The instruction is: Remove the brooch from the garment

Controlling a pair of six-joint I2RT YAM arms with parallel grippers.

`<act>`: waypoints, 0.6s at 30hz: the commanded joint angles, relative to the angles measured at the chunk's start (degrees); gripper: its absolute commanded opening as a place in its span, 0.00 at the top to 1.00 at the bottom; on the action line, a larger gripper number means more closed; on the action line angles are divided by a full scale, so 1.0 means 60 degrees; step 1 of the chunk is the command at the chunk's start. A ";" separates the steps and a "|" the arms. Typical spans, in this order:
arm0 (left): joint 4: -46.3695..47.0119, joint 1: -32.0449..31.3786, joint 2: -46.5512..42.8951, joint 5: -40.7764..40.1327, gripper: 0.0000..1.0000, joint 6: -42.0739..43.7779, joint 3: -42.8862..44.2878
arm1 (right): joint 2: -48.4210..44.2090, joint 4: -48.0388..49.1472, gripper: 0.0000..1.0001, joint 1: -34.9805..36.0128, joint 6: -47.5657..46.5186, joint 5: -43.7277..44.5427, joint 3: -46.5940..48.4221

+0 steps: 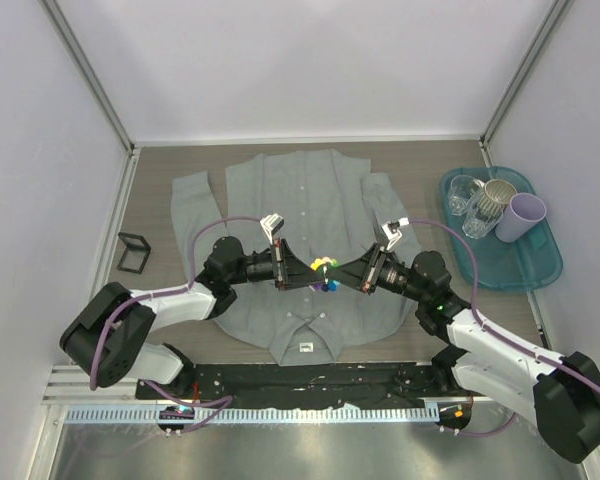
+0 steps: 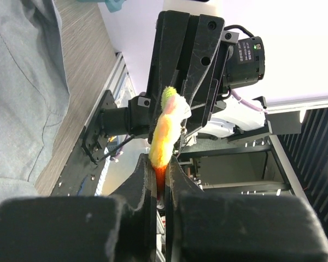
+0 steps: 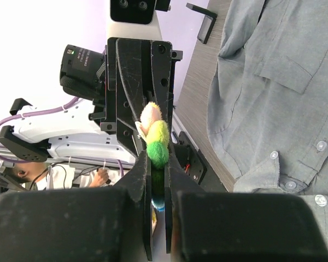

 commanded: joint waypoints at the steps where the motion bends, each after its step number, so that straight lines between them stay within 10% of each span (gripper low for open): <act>1: 0.0302 0.0017 -0.0305 -0.0267 1.00 0.0279 0.0245 | -0.0014 0.0072 0.96 0.0037 0.0170 -0.0132 -0.0042; 18: 0.0067 0.0075 -0.0188 -0.0311 1.00 0.0147 -0.0048 | -0.0600 -0.0427 0.68 -0.0080 0.0507 0.0351 -0.0115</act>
